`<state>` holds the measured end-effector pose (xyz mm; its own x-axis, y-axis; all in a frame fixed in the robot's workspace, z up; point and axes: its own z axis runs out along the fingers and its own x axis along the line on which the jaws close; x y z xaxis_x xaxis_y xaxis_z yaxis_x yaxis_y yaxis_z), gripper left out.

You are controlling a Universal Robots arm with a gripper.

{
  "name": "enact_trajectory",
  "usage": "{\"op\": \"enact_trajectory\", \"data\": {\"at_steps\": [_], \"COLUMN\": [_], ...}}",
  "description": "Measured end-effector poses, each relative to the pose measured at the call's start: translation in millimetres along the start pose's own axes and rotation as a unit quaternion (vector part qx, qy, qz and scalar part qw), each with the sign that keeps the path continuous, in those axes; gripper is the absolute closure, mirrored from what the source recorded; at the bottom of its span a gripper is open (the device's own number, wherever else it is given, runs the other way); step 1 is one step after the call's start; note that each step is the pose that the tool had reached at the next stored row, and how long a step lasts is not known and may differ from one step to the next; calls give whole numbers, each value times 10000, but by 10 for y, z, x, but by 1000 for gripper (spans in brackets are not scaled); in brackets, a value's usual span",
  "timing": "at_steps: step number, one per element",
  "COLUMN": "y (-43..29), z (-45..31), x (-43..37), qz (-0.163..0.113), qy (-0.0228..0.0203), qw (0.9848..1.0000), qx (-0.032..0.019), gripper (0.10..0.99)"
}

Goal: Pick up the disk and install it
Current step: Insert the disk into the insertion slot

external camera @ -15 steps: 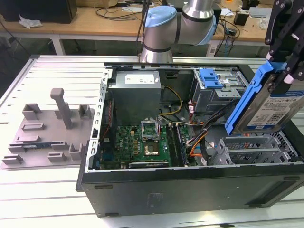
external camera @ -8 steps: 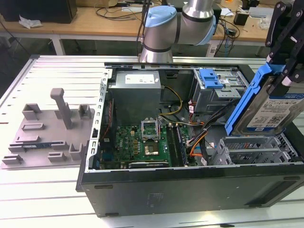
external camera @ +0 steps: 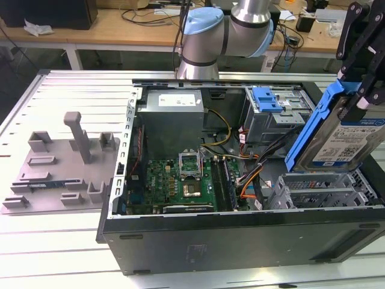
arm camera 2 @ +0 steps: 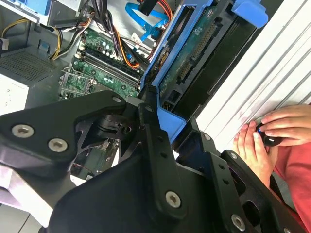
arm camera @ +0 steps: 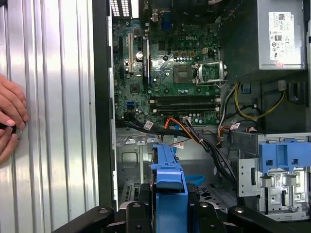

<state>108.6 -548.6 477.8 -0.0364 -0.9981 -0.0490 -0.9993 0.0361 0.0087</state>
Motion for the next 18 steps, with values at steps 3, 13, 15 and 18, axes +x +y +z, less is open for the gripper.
{"op": "enact_trajectory", "data": {"at_steps": [3, 13, 15, 18], "y": [0, -6, -11, -17], "z": [3, 22, 26, 35], "x": [1, 23, 33, 50], "qz": [-7, -92, -92, -91], "qy": [2, 5, 5, 5], "qw": [10000, 10000, 10000, 10000], "qx": [0, -4, -5, -4], "gripper": [718, 718, 718, 718]}}
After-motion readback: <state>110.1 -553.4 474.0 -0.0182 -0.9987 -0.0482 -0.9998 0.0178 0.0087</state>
